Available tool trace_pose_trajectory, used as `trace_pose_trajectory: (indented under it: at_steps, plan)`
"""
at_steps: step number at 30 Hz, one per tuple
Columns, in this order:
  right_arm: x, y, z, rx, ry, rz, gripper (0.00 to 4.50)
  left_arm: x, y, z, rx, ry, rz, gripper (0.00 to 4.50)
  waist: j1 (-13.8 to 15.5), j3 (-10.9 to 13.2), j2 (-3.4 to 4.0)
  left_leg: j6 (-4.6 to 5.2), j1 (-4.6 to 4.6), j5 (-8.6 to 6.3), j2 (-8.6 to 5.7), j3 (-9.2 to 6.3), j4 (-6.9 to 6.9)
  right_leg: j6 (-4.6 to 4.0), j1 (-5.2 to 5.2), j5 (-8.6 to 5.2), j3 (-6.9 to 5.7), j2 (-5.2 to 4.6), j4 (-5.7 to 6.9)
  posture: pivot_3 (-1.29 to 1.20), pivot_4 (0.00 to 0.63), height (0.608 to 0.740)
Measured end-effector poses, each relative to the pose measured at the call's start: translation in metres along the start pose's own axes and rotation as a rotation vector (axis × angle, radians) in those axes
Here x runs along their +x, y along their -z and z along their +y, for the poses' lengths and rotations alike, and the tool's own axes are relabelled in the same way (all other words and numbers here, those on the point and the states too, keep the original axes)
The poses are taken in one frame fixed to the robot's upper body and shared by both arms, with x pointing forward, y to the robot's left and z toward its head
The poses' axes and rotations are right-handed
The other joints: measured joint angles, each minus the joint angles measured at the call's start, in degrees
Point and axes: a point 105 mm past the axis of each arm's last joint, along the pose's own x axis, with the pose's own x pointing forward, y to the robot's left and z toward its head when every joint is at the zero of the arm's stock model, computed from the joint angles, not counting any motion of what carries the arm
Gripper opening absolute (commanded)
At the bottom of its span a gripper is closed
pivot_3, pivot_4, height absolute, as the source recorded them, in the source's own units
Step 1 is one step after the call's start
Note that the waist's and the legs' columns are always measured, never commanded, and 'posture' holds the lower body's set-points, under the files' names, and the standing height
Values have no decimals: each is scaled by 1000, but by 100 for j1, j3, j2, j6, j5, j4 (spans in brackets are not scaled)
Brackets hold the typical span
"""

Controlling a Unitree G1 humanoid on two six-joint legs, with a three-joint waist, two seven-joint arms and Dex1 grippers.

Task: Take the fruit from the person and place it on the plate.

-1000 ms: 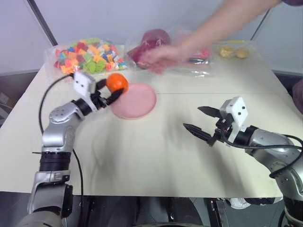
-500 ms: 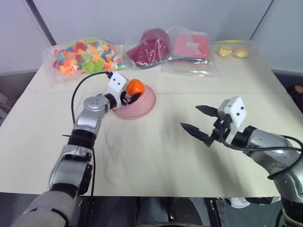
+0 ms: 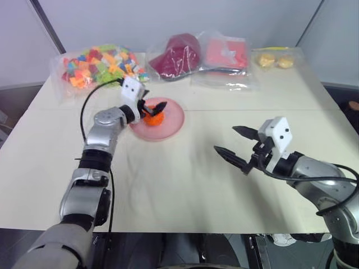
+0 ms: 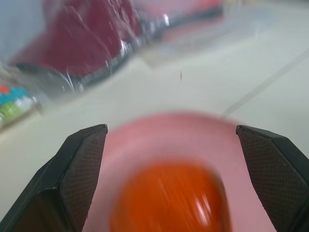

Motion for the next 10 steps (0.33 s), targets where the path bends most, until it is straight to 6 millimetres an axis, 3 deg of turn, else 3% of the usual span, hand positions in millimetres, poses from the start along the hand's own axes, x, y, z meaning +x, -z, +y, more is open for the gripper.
trace_pose_trajectory:
  at_steps: [2, 4, 7, 10]
  plan:
    - [-1, 0, -2, 0, 7, -2, 4500, -24, -17, 9, -20, 7, -54, 4454, -46, -1, 1, -8, 2, 4, 4, 3, -3, 0, -3, 0, 6, 3, 1, 0, 150, 740]
    - [-4, 3, -10, 6, 36, -4, 4500, -57, -22, 21, -30, -12, -53, 4454, -99, -1, 2, -14, 2, 8, 7, 3, -8, -1, -6, 0, 8, 5, 2, 0, 150, 740]
    - [-11, 6, -30, 17, 107, -6, 4500, -92, -14, 32, -48, -62, -8, 4454, -85, -2, 3, -5, 4, 3, 5, 0, -4, -1, 1, 0, 7, 1, 2, 0, 150, 740]
    - [-15, 10, -45, 21, 158, -16, 4500, -119, 9, 32, -66, -107, 71, 4454, 14, -1, 3, -4, 8, 2, 4, 0, -2, -1, 5, 0, 7, -1, 1, 0, 150, 740]
